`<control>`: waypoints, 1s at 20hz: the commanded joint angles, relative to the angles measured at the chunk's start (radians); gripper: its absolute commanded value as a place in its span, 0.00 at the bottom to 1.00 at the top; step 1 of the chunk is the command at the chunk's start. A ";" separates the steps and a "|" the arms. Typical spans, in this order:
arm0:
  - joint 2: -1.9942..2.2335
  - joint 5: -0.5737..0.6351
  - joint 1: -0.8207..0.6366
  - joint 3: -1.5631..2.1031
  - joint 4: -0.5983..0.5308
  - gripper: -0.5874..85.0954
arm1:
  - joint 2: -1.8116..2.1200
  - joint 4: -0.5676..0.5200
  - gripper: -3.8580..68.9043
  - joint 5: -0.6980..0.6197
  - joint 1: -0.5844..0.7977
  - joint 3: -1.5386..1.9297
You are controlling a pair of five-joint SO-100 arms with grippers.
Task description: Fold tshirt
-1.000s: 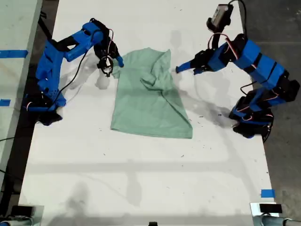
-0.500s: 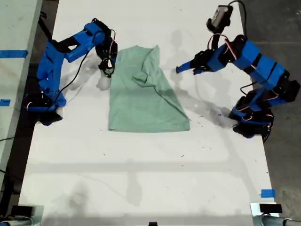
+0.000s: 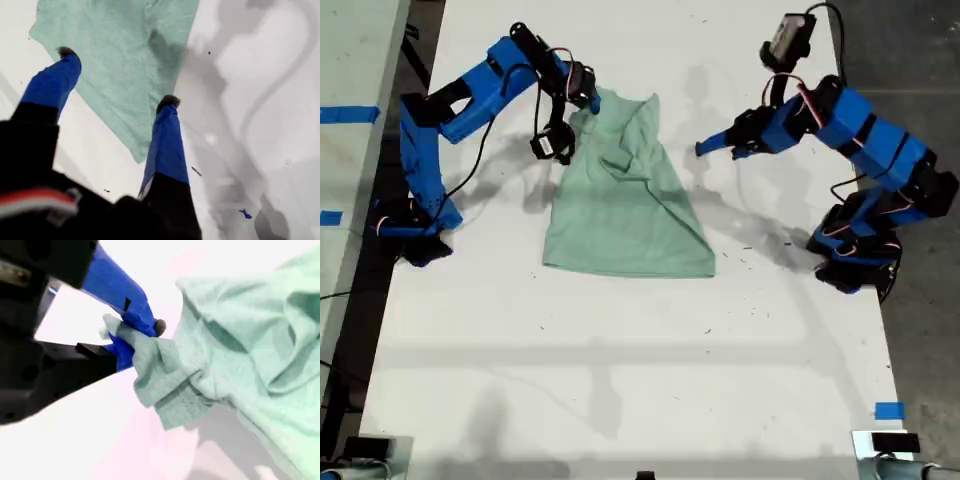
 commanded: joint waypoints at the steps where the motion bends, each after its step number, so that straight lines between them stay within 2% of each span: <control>1: -0.025 0.023 0.081 -0.097 -0.114 0.01 | 0.052 -0.029 0.45 0.005 0.009 -0.003; 5: -0.193 0.012 0.133 -0.126 -0.302 0.01 | 0.054 -0.034 0.45 0.014 0.002 0.012; 6: -0.244 0.008 0.132 -0.127 -0.334 0.08 | 0.055 -0.034 0.45 0.017 -0.002 0.015; 7: -0.295 0.005 0.129 -0.129 -0.364 0.28 | 0.058 -0.034 0.45 0.020 -0.005 0.018; 8: -0.330 0.003 0.129 -0.130 -0.382 0.33 | 0.061 -0.034 0.45 0.021 -0.006 0.023; 10: -0.339 -0.003 0.129 -0.130 -0.374 0.37 | 0.066 -0.034 0.45 0.025 -0.008 0.035; 14: -0.161 0.000 0.100 -0.123 -0.219 0.38 | 0.072 -0.041 0.45 0.031 -0.009 0.051; 20: 0.244 -0.051 0.031 -0.023 0.195 0.37 | 0.077 -0.041 0.45 0.034 -0.031 0.069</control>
